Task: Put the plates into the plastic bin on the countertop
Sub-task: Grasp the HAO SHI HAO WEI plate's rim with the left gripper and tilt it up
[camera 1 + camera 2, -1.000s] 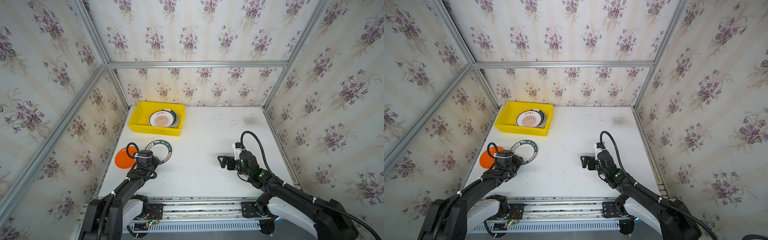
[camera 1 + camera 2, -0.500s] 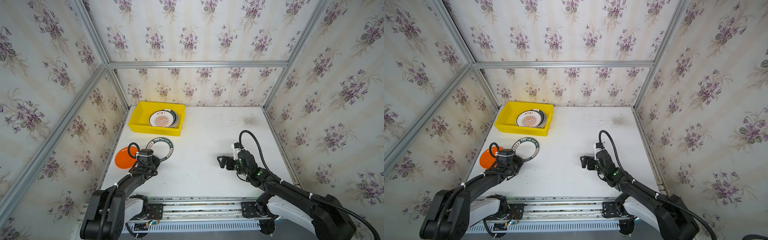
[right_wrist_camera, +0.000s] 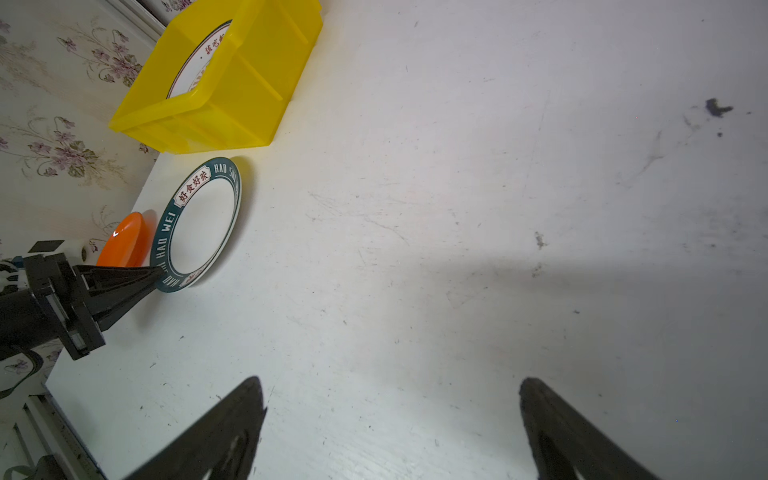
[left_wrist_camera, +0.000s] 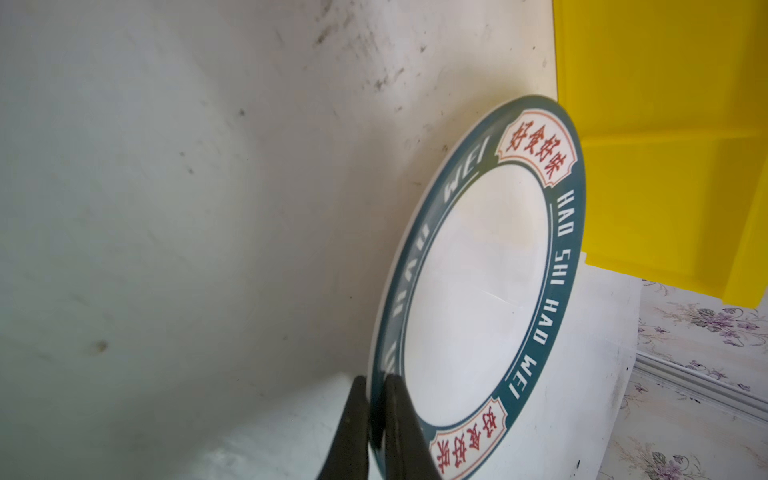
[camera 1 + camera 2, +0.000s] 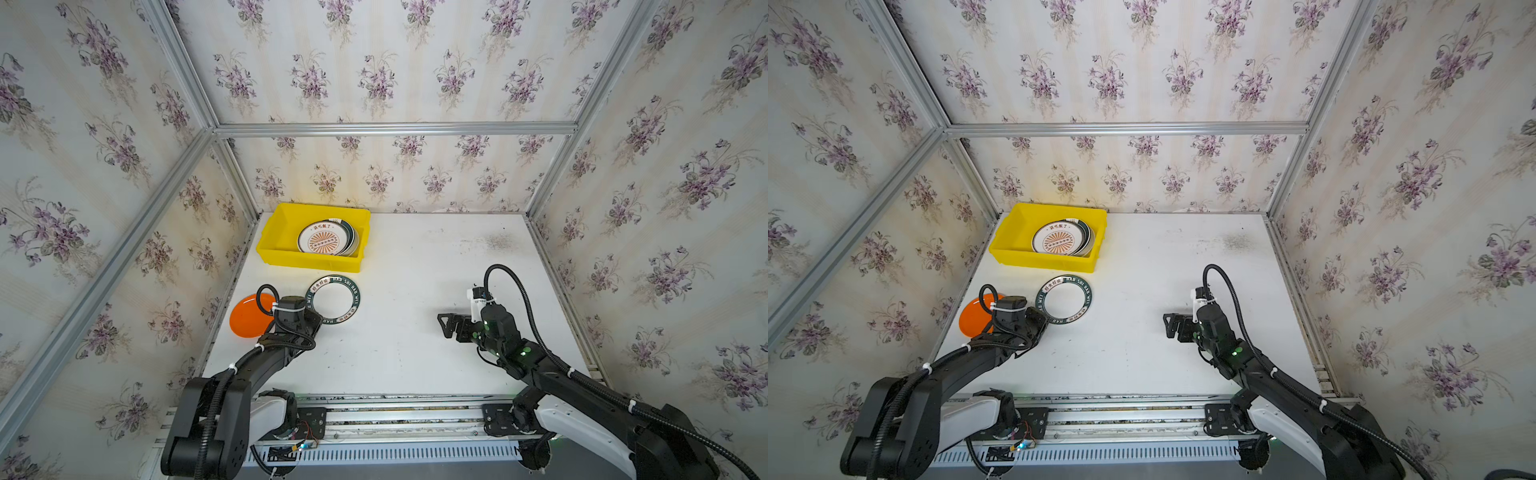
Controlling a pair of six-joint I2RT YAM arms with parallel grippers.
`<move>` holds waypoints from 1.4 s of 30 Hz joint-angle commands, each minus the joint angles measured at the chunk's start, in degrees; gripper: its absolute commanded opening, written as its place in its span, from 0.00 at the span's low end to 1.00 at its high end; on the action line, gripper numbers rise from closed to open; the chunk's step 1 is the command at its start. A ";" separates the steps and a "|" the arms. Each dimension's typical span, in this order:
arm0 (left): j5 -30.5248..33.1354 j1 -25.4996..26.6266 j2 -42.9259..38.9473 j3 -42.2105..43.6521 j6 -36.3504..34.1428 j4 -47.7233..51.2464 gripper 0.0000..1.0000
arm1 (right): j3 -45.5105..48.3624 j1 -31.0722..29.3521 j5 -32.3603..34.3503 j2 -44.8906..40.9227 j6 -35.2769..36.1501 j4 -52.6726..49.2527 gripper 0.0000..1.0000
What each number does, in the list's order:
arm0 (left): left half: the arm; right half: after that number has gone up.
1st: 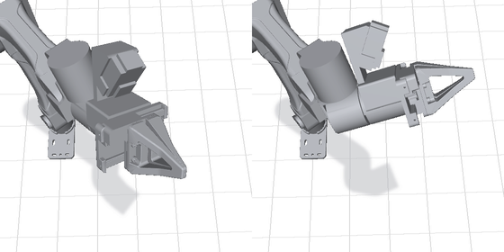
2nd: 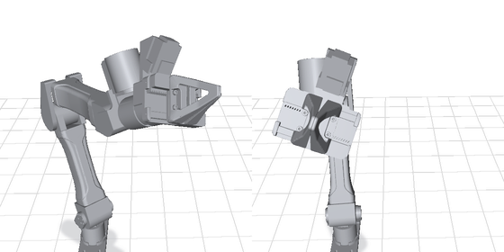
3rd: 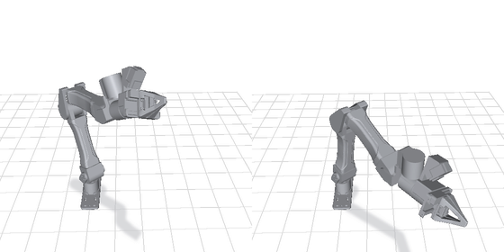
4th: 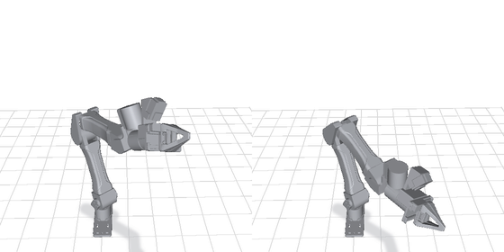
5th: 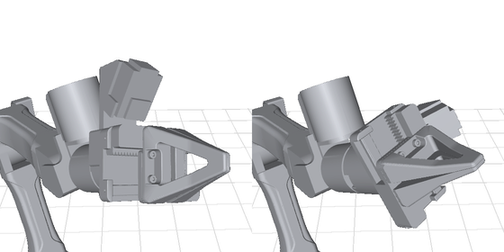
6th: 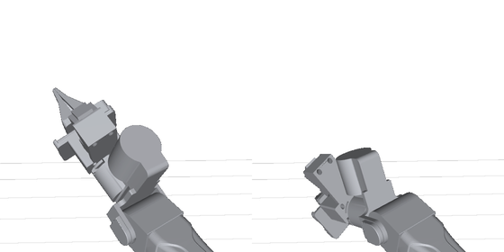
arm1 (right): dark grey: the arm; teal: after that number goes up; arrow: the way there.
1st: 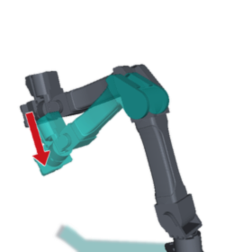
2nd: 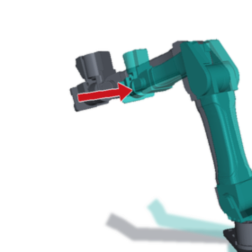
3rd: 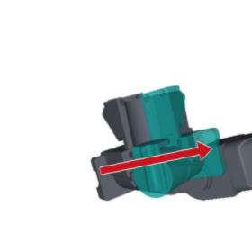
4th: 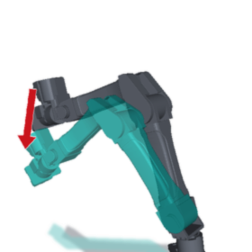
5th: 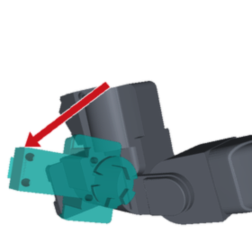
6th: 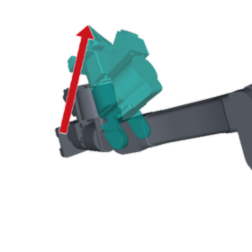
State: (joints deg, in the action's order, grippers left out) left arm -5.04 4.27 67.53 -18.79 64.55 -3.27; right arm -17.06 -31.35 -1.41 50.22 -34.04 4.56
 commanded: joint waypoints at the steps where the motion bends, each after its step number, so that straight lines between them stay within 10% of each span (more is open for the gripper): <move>1: -0.41 0.08 0.83 -0.18 -2.56 7.05 0.05 | 0.10 0.15 0.82 -0.47 0.03 0.23 0.98; 42: -3.38 11.98 -2.75 -13.91 -26.89 6.83 0.00 | 1.13 0.15 -7.89 -8.08 -11.93 -2.93 0.98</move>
State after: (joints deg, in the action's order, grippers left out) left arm -8.01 16.21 65.06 -31.27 39.05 5.74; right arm -16.27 -31.14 -8.73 43.88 -44.75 2.52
